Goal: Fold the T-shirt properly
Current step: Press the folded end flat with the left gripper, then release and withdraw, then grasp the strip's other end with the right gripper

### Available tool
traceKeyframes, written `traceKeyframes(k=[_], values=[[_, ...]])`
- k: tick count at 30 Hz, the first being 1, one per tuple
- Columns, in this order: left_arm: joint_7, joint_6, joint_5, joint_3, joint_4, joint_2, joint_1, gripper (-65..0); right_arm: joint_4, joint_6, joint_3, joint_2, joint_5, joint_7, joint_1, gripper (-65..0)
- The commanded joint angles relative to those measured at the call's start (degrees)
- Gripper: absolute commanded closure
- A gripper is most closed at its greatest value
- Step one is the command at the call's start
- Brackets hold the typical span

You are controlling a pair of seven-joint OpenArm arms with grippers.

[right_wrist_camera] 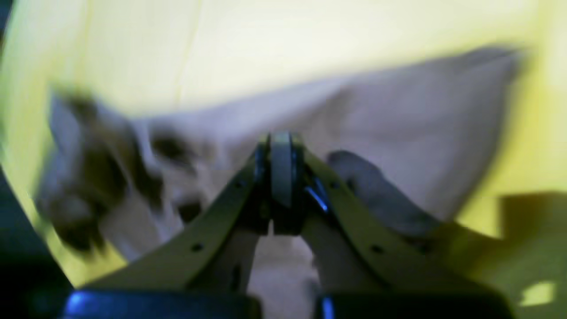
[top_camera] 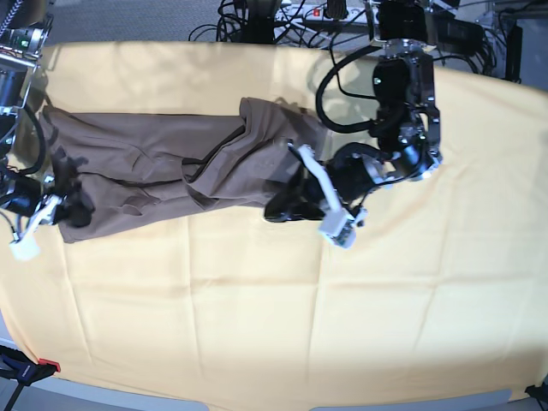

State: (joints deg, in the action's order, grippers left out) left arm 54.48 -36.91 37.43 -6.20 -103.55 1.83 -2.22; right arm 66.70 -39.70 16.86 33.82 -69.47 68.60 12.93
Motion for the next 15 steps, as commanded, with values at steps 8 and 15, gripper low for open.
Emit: traceKeyframes(k=[8,15], values=[[-0.39,-0.42,3.39,-3.91,-1.09,7.23,0.0,0.0,0.81,-0.3,5.16,1.31,5.01,-0.39,1.18,-40.3],[-0.39,-0.39,3.37,-4.11,-1.09,14.93,1.42,0.0,0.72,-0.3,5.44,1.62,9.46,2.45,-2.16,-46.5]])
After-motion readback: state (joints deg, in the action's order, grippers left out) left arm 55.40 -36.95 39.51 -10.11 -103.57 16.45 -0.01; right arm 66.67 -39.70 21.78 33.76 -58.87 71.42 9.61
